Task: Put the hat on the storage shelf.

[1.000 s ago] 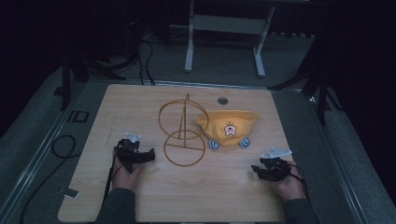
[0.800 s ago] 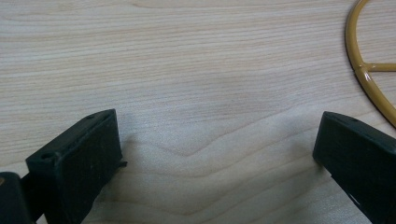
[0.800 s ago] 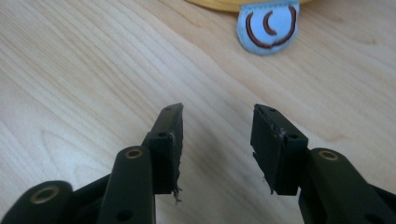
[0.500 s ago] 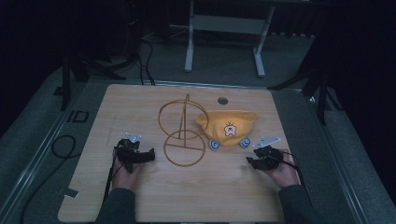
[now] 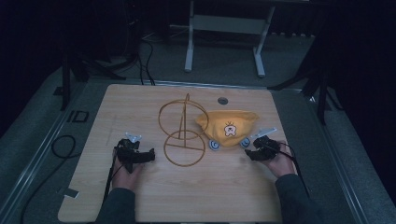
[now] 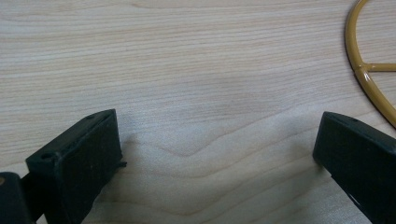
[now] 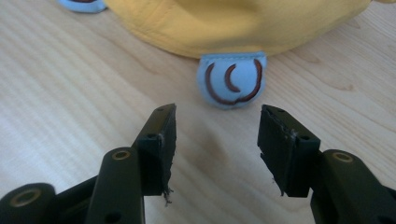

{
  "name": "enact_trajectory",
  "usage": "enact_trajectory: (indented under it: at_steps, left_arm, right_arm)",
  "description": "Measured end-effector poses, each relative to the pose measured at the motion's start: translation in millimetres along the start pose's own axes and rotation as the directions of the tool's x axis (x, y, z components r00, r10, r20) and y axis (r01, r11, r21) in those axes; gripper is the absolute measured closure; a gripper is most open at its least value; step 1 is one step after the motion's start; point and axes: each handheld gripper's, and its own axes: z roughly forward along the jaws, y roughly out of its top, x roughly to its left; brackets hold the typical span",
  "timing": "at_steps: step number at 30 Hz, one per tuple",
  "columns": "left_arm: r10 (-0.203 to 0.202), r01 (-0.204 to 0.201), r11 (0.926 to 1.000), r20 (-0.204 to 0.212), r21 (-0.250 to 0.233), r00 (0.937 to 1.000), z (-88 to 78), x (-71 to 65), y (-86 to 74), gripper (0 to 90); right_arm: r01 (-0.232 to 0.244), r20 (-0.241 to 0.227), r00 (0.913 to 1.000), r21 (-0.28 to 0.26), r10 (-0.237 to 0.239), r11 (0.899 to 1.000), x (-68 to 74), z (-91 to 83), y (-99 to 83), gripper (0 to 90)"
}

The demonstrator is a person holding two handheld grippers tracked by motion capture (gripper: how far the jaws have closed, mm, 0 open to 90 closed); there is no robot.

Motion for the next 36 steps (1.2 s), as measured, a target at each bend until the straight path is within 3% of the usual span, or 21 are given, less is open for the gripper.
enact_trajectory:
  at_steps: [10,18,28,36]
  left_arm:
    - [-0.002,0.002,1.0000,0.000,-0.002,1.0000,0.1,-0.1,0.0,0.9]
    - [0.000,0.000,1.0000,0.000,-0.001,1.0000,0.1,0.0,0.0,0.9]
    - [0.000,0.000,1.0000,0.000,-0.001,1.0000,0.1,0.0,0.0,0.9]
    - [0.000,0.000,1.0000,0.001,-0.002,1.0000,0.2,-0.1,0.0,0.9]
  right_arm:
    - [-0.018,-0.001,0.9998,0.025,0.018,1.000,-7.6,17.0,13.3,38.0]
    - [-0.083,-0.043,0.9956,0.022,0.084,0.996,-16.3,30.2,18.0,35.4]
    - [-0.133,-0.082,0.9873,0.040,0.136,0.990,-22.5,38.1,20.0,40.1]
    - [-0.112,-0.092,0.9889,0.061,0.117,0.992,-18.5,40.5,23.4,51.4]
